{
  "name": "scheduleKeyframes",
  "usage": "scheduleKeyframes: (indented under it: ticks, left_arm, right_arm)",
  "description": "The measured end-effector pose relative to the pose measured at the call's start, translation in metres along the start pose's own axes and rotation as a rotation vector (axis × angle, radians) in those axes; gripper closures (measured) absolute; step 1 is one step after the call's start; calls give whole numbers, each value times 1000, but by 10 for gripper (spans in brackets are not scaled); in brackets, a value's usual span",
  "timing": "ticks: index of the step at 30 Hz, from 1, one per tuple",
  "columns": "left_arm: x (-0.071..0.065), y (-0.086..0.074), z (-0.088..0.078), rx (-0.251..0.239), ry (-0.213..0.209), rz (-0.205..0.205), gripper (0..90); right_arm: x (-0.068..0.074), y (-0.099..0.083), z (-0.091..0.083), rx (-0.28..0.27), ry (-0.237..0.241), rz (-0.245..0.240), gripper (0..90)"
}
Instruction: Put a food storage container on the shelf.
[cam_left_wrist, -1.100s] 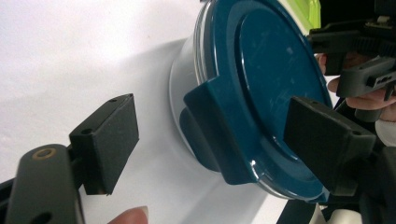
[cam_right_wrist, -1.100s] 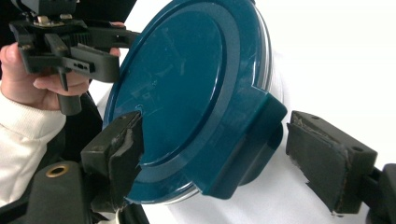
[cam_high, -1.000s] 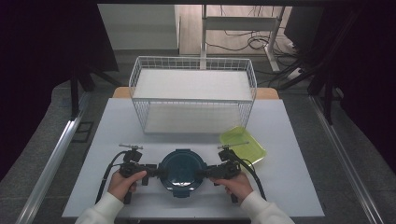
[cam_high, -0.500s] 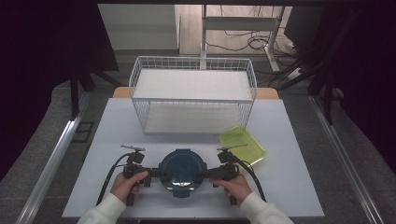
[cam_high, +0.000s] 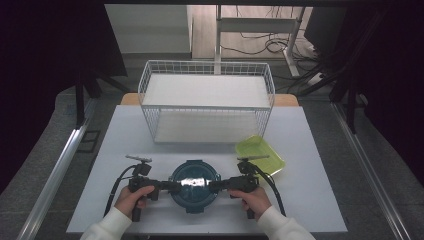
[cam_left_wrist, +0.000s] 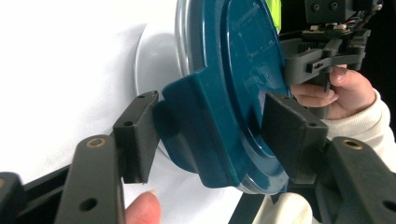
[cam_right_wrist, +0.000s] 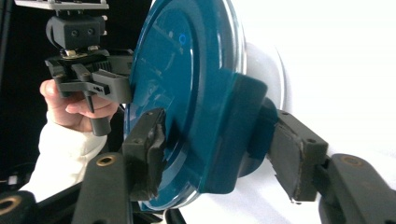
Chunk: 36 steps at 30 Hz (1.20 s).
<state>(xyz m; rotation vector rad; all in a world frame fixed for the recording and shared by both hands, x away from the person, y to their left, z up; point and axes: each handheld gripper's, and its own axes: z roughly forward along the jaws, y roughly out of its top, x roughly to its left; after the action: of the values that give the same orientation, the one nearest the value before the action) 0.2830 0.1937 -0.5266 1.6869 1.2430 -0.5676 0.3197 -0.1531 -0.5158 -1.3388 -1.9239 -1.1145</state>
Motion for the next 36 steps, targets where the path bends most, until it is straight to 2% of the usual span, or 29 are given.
scheduleKeyframes:
  ticks: [10,15,20,26,36]
  left_arm:
    - [-2,-2,-7,-12,-29,9,466]
    - [-6,-3,-9,-29,-29,18,489]
    - [-6,-2,-10,-26,-29,21,490]
    - [-16,0,-14,-44,-41,43,504]
    - [-27,8,-14,-63,-42,65,506]
  right_arm:
    - [0,-5,-7,-17,38,18,472]
    - [1,-5,-9,-24,47,25,488]
    - [0,-6,-9,-23,52,43,489]
    - [3,-4,-15,-54,78,56,488]
    - [11,1,-27,-86,71,25,488]
